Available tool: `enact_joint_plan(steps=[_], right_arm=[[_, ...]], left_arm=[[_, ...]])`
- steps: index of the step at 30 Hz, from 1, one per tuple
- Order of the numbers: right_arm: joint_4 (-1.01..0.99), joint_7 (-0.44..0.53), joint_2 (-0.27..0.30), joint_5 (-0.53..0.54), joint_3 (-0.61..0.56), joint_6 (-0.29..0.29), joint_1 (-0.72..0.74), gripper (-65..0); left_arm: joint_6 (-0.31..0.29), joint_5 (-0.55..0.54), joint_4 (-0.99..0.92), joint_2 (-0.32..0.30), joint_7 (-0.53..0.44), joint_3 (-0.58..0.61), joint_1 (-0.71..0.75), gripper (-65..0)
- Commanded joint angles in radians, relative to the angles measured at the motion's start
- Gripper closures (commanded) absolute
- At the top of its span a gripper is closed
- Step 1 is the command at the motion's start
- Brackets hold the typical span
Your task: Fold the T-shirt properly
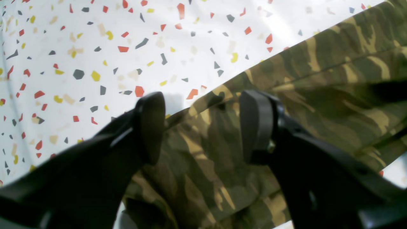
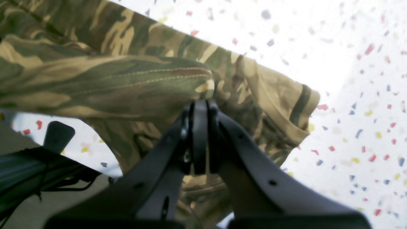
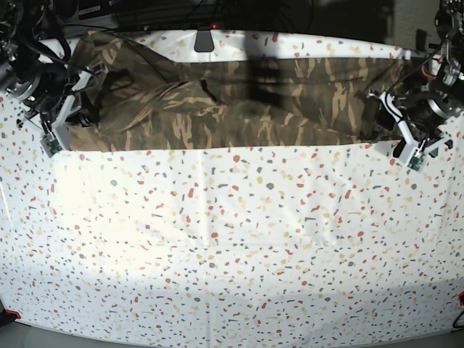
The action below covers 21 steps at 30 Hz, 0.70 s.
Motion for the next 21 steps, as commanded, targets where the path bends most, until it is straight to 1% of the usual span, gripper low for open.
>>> enact_joint_plan(steps=[1,6,11,14,17,19,21], right_arm=[[-0.001,0.029,0.014,0.000,0.007,0.005,0.005,0.0],[-0.034,0.078,0.014,0.000,0.007,0.005,0.005,0.0],[-0.035,0.163,0.014,0.000,0.007,0.005,0.015,0.0],[-0.035,0.165,0.013,-0.011,0.007,0.005,0.043,0.0],[-0.045,0.165,0.014,-0.064,0.007,-0.029,0.075,0.0],[-0.063,0.161,0.014,-0.093,0.007,-0.040,0.091,0.0],[-0.076,0.143,0.013,-0.096,0.007,-0.040,0.093,0.0]], left_arm=[[-0.001,-0.008,0.019,-0.014,-0.016,-0.008,-0.005,-36.3],[-0.001,-0.008,0.019,-0.014,-0.014,-0.008,-0.005,-36.3],[-0.001,-0.008,0.019,-0.014,0.006,-0.008,-0.005,-36.3],[-0.001,-0.008,0.019,-0.014,0.006,-0.008,-0.005,-36.3],[-0.002,-0.008,0.019,-0.014,0.006,-0.008,-0.005,-36.3],[-0.001,-0.008,0.019,-0.014,0.006,-0.008,-0.005,-36.3],[-0.001,-0.008,0.019,-0.014,0.006,-0.008,-0.005,-36.3]])
